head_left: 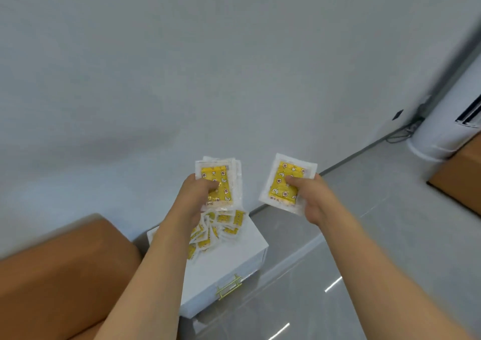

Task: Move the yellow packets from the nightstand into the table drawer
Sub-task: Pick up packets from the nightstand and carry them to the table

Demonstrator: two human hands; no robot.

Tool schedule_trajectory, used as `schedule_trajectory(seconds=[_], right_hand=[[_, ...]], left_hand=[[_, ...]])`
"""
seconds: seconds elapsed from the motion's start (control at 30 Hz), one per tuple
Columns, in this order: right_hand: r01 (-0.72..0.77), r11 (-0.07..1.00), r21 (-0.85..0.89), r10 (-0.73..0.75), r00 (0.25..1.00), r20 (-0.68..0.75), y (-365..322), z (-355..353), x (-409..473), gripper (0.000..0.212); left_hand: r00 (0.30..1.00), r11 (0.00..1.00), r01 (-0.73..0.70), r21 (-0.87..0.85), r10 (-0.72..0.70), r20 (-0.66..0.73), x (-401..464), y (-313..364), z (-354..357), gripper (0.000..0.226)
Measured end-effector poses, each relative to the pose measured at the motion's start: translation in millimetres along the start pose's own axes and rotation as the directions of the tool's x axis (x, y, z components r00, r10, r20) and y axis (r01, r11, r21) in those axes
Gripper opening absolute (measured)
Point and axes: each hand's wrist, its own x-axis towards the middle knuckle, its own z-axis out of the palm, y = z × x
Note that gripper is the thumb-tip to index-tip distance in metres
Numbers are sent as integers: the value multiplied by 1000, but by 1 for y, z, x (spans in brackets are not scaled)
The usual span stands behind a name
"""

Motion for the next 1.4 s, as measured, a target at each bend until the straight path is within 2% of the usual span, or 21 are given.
schedule_trajectory(seconds=[0.1,0.2,0.37,0.53,0.7,0.87,0.93,1.4], right_hand=[[-8,997,73,13,998,-66,-8,-18,-30,28],[42,989,141,-22,990,-139,-17,-42,-53,38],[160,968,193,-116,968,-223,-28,-98,-104,35],[241,946,218,-170,938,-304,-30,-169,-161,35],[318,930,186,-229,895,-383,-21,-268,-220,31],[306,934,183,-208,885,-417,0,-377,-272,34],[303,937,175,-204,880,-430,5,-412,-292,34],[366,918,153,-240,819,-521,18,-577,-405,27]], left_hand=[[999,1000,12,-21,-12,33,-19,9,12,18],[995,999,-43,11,41,93,-32,21,34,19],[969,981,-160,112,135,208,-74,38,87,28],[933,952,-238,194,168,320,-129,36,144,33],[902,938,-283,201,189,388,-212,7,214,30],[896,941,-303,148,229,380,-307,-41,289,18],[885,936,-312,162,225,408,-342,-57,314,22],[807,893,-396,214,228,544,-501,-111,443,28]])
